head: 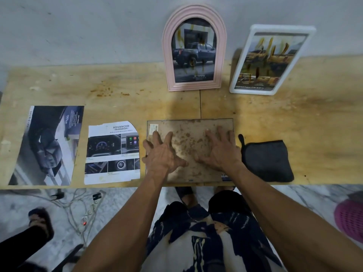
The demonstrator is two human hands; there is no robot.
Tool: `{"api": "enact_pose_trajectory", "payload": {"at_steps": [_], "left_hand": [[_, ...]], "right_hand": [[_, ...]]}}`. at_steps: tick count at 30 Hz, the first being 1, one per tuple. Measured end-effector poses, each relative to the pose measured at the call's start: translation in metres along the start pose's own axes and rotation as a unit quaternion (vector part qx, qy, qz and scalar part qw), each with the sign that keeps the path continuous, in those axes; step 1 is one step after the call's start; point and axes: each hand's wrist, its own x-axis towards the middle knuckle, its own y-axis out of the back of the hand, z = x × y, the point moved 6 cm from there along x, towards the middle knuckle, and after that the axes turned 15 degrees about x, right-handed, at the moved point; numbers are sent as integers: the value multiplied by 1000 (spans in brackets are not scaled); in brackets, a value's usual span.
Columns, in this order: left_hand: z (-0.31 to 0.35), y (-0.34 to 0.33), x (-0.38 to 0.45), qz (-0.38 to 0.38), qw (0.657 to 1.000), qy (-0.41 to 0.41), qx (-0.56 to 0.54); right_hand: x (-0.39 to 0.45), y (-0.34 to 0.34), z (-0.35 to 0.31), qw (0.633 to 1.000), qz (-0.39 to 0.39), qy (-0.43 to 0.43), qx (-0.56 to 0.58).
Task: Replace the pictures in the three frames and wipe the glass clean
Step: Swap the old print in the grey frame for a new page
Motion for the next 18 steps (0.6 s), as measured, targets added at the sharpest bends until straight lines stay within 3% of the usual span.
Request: {"api": "enact_pose_trajectory", "payload": {"at_steps": [9,13,18], "left_hand": [[1,-3,-4,-21,1000,-1,-4],[0,-4,-6,-36,999,-17,0],[-2,-7,-11,-47,998,-24,35]], "right_hand": [[8,-13,26,994,-48,76,-63],[-13,-14,42,992,-15,121,-32],[-14,-20,41,994,-31,100,-33]]}}
